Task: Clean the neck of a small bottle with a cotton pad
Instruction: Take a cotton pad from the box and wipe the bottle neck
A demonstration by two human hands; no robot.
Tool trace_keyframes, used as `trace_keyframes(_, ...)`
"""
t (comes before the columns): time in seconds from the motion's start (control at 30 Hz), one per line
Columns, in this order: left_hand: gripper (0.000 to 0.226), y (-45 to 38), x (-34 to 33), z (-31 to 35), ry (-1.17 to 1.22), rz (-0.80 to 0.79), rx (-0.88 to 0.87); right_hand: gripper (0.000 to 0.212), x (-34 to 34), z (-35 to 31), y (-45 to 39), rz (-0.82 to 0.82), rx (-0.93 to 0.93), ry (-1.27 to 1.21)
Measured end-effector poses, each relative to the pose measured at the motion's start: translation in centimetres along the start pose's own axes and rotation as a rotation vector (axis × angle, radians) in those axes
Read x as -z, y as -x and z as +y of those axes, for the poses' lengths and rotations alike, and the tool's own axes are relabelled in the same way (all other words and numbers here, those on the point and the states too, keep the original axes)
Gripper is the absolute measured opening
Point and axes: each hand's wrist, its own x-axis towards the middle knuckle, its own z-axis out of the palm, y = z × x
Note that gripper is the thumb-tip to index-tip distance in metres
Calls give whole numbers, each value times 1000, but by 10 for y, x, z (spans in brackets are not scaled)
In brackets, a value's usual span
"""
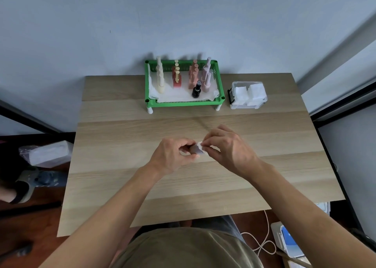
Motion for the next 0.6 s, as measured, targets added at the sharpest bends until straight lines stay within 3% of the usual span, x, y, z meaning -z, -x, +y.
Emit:
trace_keyframes(0.4,28,1,1,-4,-51,99,-54,19,-13,-7,-14,32,-283,-18)
trace_keyframes(0.6,29,2,1,-8,-115,93,-101,26,-17,-1,-25,-56,-471,-63)
